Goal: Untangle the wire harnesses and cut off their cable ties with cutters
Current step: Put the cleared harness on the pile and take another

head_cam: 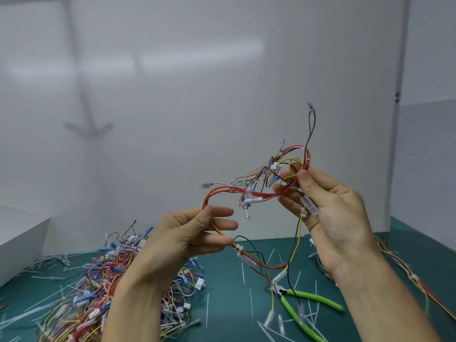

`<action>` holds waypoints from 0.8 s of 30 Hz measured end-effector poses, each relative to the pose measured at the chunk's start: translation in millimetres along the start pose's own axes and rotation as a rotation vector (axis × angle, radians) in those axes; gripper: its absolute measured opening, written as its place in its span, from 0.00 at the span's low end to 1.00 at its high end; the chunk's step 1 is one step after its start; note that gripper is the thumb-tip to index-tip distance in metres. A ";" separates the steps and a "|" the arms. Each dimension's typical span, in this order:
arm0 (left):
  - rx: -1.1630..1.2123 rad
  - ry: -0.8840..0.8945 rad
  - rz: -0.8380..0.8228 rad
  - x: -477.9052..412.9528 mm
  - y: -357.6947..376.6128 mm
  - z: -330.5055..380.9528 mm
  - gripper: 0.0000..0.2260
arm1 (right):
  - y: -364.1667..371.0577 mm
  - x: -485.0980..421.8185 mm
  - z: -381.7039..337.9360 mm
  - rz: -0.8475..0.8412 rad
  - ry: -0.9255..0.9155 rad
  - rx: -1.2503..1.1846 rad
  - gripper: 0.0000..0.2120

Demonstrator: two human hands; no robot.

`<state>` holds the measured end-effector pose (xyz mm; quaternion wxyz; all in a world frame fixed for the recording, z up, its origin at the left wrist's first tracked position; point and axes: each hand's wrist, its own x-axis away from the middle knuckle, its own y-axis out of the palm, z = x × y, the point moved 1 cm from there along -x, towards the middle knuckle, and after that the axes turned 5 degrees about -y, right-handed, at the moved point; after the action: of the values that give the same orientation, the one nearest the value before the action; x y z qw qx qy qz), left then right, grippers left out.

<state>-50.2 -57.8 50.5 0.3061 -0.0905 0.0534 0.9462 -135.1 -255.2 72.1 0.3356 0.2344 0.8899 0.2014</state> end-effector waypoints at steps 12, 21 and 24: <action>0.051 -0.037 -0.106 -6.8 4.8 -8.9 0.18 | -1.1 0.0 -5.6 0.007 -0.056 0.000 0.10; -0.060 -0.121 -0.137 -13.5 9.7 -22.9 0.16 | 0.4 1.0 -7.3 -0.051 -0.086 0.001 0.10; -0.213 -0.163 -0.125 -15.3 11.3 -26.1 0.14 | 0.8 1.2 -8.4 -0.053 -0.092 0.027 0.10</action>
<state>-41.0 -79.7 28.6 0.3564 -0.0486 -0.0782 0.9298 -141.6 -255.6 77.8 0.3784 0.2242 0.8820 0.1695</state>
